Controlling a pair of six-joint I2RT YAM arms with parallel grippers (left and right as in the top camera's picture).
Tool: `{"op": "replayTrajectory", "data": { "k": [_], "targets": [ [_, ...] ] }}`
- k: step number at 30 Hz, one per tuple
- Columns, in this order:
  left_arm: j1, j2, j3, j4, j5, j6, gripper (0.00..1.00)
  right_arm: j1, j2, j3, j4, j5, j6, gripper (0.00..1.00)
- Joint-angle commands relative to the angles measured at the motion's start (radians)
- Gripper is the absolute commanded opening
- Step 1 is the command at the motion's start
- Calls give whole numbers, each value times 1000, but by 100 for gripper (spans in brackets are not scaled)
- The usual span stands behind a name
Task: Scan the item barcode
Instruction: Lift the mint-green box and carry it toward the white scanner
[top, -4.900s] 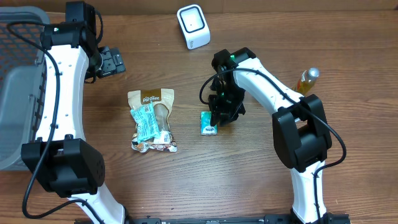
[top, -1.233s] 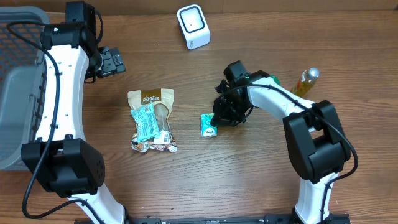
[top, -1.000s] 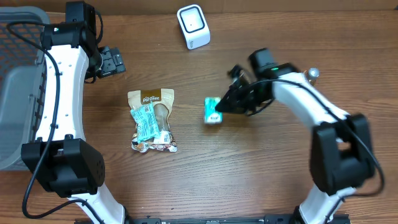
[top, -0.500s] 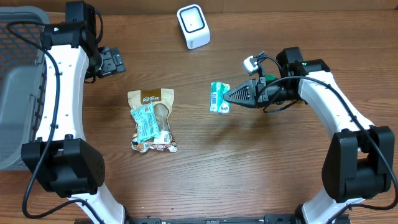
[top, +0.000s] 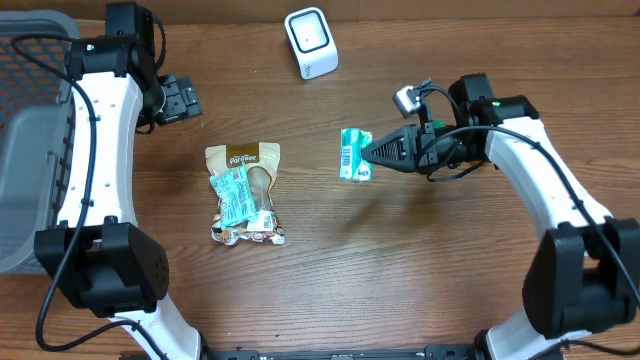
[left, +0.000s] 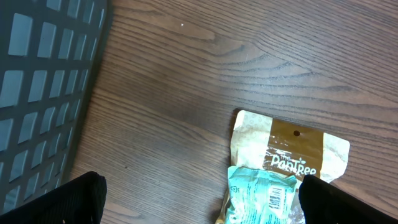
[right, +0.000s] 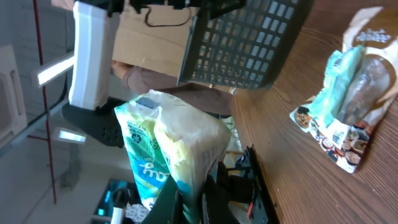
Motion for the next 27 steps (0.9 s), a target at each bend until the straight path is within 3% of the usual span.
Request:
{"op": "replayTrajectory", "data": {
  "k": [1,4,6,10,13,18,27],
  "targets": [
    [-9,-5,18,1,1,10,99,-5,-49,3,27,-46,-16,4],
    [-9,-5,18,1,1,11,99,-4,-49,3,111,39,-16,4],
    [-9,-5,18,1,1,10,99,4,-49,3,175,206,1,4],
    [-9,-5,18,1,1,11,100,56,-48,3,297,751,122,4],
    [-9,-5,18,1,1,11,100,113,-48,2,372,1038,193,4],
    [-9,-5,18,1,1,11,100,195,-48,61,461,1226,323,3],
    [-9,-5,18,1,1,11,100,284,-48,469,401,1416,320,3]
  ]
}}
